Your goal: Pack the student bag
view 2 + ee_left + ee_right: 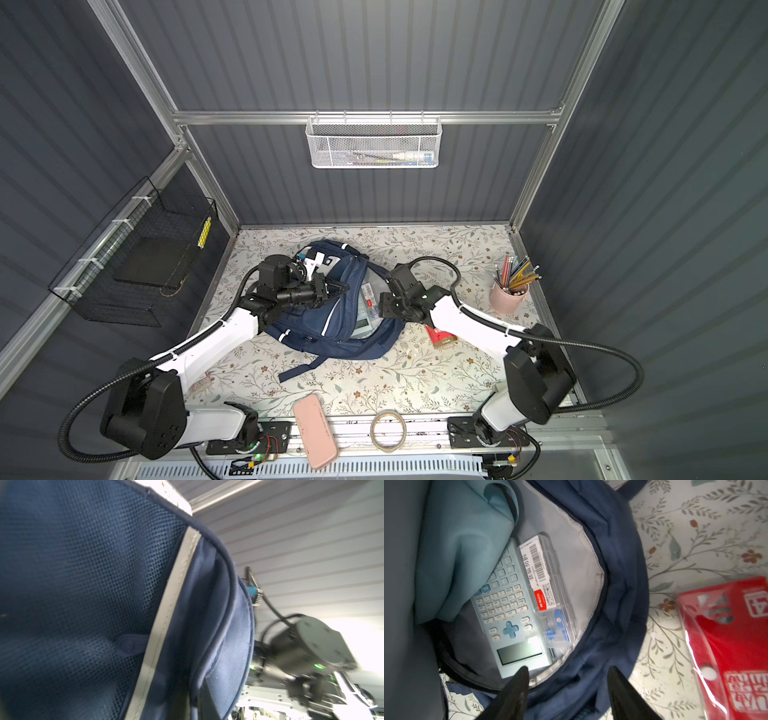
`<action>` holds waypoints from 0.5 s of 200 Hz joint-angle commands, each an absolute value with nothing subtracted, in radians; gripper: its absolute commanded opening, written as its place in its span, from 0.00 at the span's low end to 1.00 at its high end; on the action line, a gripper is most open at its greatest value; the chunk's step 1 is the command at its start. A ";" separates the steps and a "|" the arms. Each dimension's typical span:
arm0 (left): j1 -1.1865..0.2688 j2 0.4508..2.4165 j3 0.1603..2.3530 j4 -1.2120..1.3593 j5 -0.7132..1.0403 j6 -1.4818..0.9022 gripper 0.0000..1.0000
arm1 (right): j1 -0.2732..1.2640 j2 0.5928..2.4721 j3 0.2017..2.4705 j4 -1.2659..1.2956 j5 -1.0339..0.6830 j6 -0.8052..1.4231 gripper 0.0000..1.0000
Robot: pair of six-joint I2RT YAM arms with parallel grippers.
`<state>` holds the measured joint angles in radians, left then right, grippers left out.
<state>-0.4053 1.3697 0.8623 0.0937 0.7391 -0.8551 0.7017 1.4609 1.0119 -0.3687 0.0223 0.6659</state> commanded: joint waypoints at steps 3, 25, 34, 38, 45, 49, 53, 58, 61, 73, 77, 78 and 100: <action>-0.447 1.455 0.860 0.000 0.701 -0.797 0.50 | 0.722 1.381 0.949 -0.311 0.055 0.703 0.63; -0.433 1.442 0.817 0.101 0.722 -0.863 0.79 | 0.819 1.325 0.922 -0.282 0.115 0.666 0.70; -0.421 1.418 0.828 0.087 0.720 -0.855 0.87 | 0.874 1.321 0.925 -0.281 0.165 0.651 0.73; -0.418 1.403 0.837 0.071 0.714 -0.846 0.91 | 0.899 1.324 0.926 -0.277 0.186 0.649 0.74; -0.414 1.371 0.857 0.031 0.696 -0.824 0.99 | 0.937 1.332 0.929 -0.267 0.208 0.650 0.76; -0.413 1.353 0.874 -0.005 0.675 -0.806 1.00 | 0.956 1.337 0.931 -0.258 0.214 0.653 0.77; -0.412 1.340 0.899 -0.049 0.656 -0.787 1.00 | 0.976 1.344 0.931 -0.246 0.223 0.658 0.77; -0.410 1.317 0.920 -0.116 0.627 -0.761 1.00 | 1.001 1.355 0.932 -0.231 0.231 0.664 0.78; -0.408 1.304 0.935 -0.151 0.609 -0.745 1.00 | 1.011 1.365 0.935 -0.221 0.237 0.667 0.78; -0.396 1.262 0.982 -0.276 0.530 -0.706 1.00 | 1.066 1.399 0.944 -0.170 0.253 0.676 0.80; -0.390 1.244 0.984 -0.303 0.507 -0.703 1.00 | 1.084 1.415 0.949 -0.151 0.256 0.677 0.80; -0.387 1.240 0.983 -0.309 0.502 -0.704 1.00 | 1.087 1.419 0.951 -0.146 0.256 0.678 0.80; -0.300 1.121 0.902 -0.335 0.464 -0.758 0.99 | 1.171 1.522 1.014 -0.083 0.271 0.682 0.86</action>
